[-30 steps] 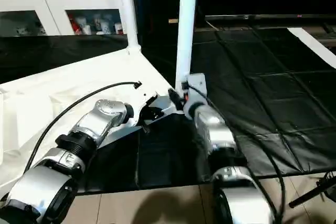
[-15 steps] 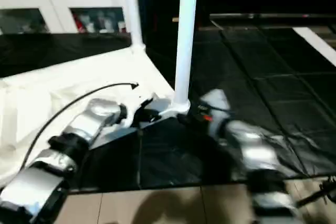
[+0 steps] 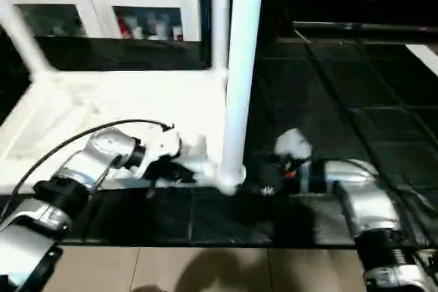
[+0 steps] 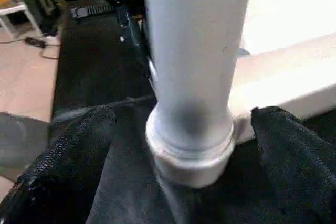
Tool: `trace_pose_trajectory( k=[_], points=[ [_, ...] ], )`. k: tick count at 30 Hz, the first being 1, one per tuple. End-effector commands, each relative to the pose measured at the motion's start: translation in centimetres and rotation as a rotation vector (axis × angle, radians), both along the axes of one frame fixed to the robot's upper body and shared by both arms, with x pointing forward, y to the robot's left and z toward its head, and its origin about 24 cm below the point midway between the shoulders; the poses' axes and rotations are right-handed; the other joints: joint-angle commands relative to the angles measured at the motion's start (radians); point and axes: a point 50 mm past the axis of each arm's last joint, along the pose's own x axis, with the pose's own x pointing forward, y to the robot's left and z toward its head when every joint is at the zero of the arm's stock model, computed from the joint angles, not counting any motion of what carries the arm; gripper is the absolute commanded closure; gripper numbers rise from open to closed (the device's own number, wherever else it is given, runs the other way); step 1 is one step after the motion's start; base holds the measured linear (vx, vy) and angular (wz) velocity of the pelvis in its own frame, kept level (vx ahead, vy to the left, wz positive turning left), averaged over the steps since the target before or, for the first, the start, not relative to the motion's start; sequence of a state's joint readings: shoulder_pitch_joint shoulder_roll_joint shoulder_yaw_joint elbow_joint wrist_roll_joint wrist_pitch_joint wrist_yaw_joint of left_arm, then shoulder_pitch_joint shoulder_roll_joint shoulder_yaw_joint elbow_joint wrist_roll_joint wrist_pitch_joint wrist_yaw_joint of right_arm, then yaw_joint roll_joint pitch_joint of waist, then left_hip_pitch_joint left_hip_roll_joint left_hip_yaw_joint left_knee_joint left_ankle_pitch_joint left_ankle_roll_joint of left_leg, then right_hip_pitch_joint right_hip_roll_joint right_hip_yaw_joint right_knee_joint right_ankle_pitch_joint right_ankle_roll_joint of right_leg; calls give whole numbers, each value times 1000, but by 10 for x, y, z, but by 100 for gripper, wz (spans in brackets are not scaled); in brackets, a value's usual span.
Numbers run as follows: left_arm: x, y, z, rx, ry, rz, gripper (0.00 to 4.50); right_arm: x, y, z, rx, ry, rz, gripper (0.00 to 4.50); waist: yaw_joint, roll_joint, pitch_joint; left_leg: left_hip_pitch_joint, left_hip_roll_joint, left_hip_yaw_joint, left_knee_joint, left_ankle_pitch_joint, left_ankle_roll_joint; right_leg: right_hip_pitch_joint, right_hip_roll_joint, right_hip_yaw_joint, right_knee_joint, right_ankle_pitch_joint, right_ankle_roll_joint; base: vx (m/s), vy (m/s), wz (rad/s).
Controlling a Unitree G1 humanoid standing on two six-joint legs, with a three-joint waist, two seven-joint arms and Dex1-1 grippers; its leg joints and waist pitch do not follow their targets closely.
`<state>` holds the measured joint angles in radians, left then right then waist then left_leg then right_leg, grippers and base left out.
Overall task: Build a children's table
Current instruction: Rotate leg to tighten
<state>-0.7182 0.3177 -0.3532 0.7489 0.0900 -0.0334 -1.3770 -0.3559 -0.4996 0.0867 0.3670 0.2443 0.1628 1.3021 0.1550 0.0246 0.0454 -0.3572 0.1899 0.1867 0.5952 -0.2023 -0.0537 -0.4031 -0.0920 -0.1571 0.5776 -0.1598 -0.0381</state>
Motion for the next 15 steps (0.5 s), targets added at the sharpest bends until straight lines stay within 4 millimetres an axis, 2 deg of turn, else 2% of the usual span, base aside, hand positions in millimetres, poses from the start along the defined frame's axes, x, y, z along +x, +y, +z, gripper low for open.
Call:
trace_pose_trajectory(
  k=[1, 5, 7, 11, 15],
  points=[
    [-7, -10, 2, 28, -7, -131, 450, 4, 8, 6, 28, -13, 47, 33, -4, -11, -70, 6, 61, -21, -65, -131, 91, 60, -90, 73, -68, -285, -140, 0, 0, 0],
    [-6, -13, 3, 36, -17, -146, 450, 6, 20, 6, 54, 9, 106, 71, 0, -7, -69, 10, 63, -20, -65, -131, 83, 58, -89, 74, -66, -279, -147, 0, 0, 0],
    [-5, -15, 4, 34, -26, -139, 450, 7, 26, 5, 58, 18, 132, 91, 4, -9, -71, 12, 65, -20, -65, -132, 77, 58, -89, 76, -64, -264, -153, 0, 0, 0],
    [-3, -15, 5, 27, -34, -126, 450, 11, 32, 4, 68, 37, 152, 125, 7, -13, -73, 8, 63, -20, -64, -115, 76, 61, -91, 76, -60, -259, -151, 0, 0, 0],
    [-3, -14, 5, 27, -34, -118, 450, 13, 34, 3, 74, 55, 171, 133, 7, -13, -72, 7, 62, -19, -63, -111, 79, 60, -90, 76, -60, -264, -145, 0, 0, 0]
  ],
)
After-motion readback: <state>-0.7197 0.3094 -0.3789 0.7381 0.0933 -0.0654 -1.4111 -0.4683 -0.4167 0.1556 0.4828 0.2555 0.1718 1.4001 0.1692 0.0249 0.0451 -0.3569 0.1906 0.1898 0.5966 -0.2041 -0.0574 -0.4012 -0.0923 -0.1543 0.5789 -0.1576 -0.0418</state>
